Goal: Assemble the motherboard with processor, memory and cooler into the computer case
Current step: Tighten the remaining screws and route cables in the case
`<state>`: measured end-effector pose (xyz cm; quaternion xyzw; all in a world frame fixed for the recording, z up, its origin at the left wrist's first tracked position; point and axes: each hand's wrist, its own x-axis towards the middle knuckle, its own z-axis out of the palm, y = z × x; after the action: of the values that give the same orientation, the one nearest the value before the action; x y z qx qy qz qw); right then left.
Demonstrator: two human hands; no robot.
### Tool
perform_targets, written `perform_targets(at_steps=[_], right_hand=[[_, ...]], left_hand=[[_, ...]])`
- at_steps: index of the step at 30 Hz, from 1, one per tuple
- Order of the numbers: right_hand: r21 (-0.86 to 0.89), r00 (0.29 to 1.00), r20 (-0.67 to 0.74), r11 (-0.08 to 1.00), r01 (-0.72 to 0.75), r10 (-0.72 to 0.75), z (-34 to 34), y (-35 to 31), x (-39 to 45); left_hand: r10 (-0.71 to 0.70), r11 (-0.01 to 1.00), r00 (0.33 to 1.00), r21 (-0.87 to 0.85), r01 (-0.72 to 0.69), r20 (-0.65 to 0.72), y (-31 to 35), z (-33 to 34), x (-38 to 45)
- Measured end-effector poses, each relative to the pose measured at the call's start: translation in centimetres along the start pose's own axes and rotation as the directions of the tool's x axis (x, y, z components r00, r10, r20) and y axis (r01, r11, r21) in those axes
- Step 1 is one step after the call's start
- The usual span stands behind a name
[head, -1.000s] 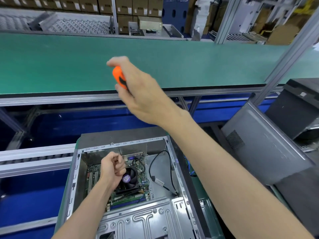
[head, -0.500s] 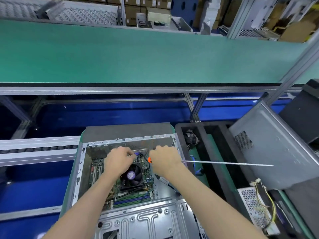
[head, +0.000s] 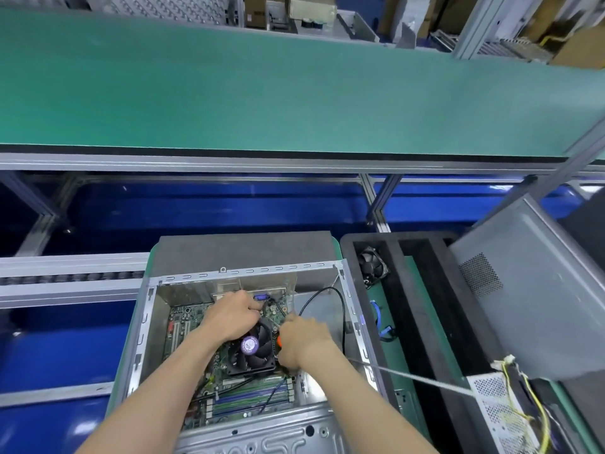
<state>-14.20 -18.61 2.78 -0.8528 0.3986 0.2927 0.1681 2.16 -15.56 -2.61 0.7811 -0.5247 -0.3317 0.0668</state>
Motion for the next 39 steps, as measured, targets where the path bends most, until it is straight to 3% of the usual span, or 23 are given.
perform_targets(at_steps=[5, 10, 15, 22, 33, 36, 39], right_hand=[[0.358, 0.999, -0.008, 0.933, -0.036, 0.042, 0.7, 1.0, 0.6], [0.667, 0.993, 0.031, 0.738, -0.103, 0.110, 1.5, 2.3, 1.8], [0.819, 0.979, 0.116, 0.542, -0.189, 0.167, 0.7, 2.7, 1.9], [0.888, 0.954, 0.251, 0.354, -0.295, 0.165, 0.1, 3.1, 1.7], [0.873, 0.952, 0.237, 0.387, -0.295, 0.191, 0.4, 3.1, 1.2], [0.858, 0.959, 0.157, 0.449, -0.251, 0.235, 1.1, 3.1, 1.7], [0.790, 0.967, 0.041, 0.584, -0.186, 0.253, 1.4, 2.8, 1.4]], left_hand=[[-0.018, 1.000, 0.999, -0.007, 0.018, 0.027, 0.2, 0.2, 0.4], [-0.013, 0.998, 1.000, -0.058, 0.013, 0.007, 0.6, 0.4, 0.4], [-0.019, 0.995, 1.000, -0.102, 0.018, -0.012, 0.6, 0.5, 0.4], [-0.037, 0.991, 0.999, -0.130, 0.039, 0.014, 0.6, 0.7, 0.6], [-0.002, 0.983, 1.000, -0.185, 0.000, -0.011, 0.9, 1.1, 0.4], [0.020, 0.983, 0.999, -0.180, -0.024, -0.026, 1.1, 0.9, 0.1], [0.026, 0.986, 0.999, -0.166, -0.029, -0.026, 1.1, 0.9, 0.0]])
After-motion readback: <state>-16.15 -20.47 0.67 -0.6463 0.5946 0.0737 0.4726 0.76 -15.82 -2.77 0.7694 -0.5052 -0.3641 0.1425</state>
